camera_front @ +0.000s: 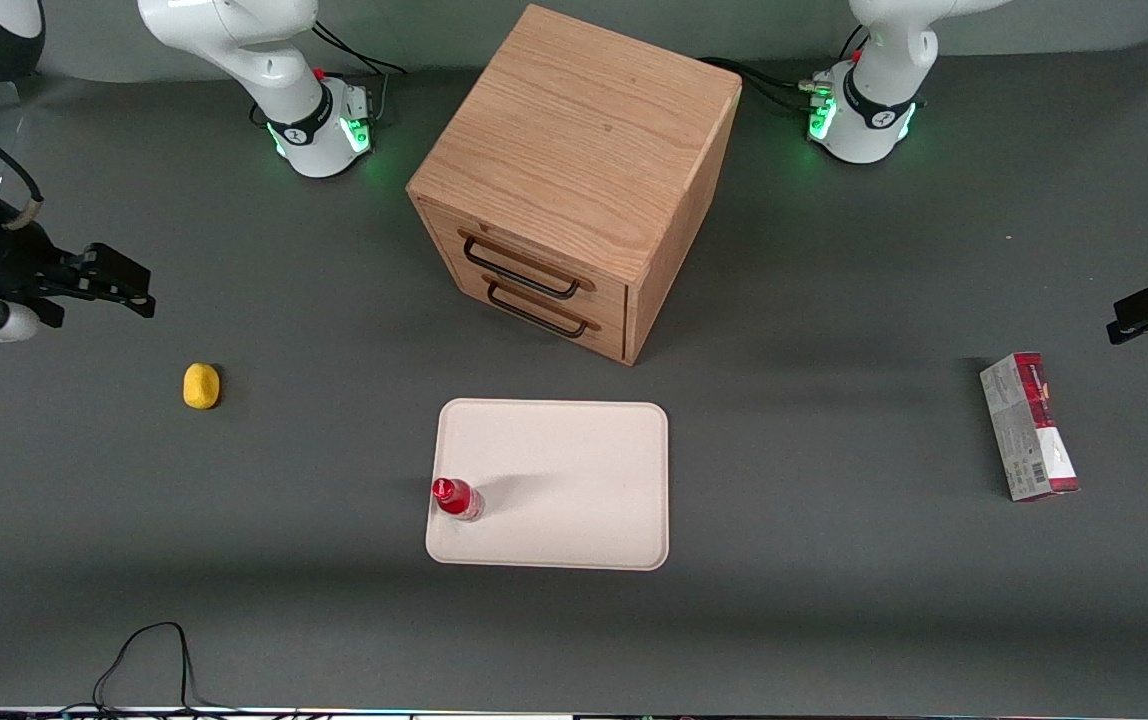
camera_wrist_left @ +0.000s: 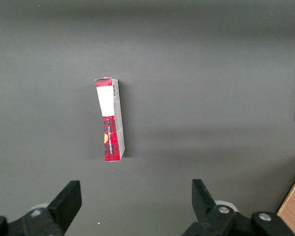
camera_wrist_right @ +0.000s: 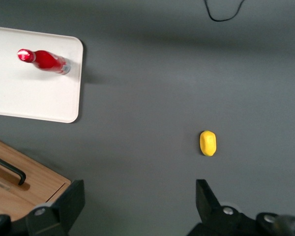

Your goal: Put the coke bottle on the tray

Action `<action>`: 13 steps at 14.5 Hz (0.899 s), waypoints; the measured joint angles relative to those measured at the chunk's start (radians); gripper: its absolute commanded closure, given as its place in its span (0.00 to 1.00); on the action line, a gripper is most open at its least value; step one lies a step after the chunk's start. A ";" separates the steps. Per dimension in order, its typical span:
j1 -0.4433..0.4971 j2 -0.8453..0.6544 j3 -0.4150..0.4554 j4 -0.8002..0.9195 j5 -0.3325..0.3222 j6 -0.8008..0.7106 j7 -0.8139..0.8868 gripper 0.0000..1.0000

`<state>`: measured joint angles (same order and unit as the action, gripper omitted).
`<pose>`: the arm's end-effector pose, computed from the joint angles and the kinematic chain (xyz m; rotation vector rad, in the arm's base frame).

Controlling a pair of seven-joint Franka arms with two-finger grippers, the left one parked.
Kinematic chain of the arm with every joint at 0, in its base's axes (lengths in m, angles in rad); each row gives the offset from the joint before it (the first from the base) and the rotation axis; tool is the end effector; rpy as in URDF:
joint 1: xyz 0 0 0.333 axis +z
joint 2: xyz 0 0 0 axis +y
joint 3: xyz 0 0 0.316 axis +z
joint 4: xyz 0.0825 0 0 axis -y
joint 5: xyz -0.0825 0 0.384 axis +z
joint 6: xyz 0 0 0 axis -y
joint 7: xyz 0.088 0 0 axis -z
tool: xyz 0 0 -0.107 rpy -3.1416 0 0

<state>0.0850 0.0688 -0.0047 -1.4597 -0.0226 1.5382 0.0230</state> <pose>0.5716 0.0436 0.6351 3.1179 0.0881 0.0170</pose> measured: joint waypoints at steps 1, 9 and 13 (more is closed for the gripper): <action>-0.014 -0.018 0.000 -0.029 0.000 0.015 0.000 0.00; -0.065 -0.062 -0.046 -0.111 0.044 0.039 -0.055 0.00; -0.060 -0.062 -0.045 -0.112 0.037 0.046 -0.086 0.00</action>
<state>0.0245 0.0072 -0.0501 -1.5722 0.0144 1.5843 -0.0625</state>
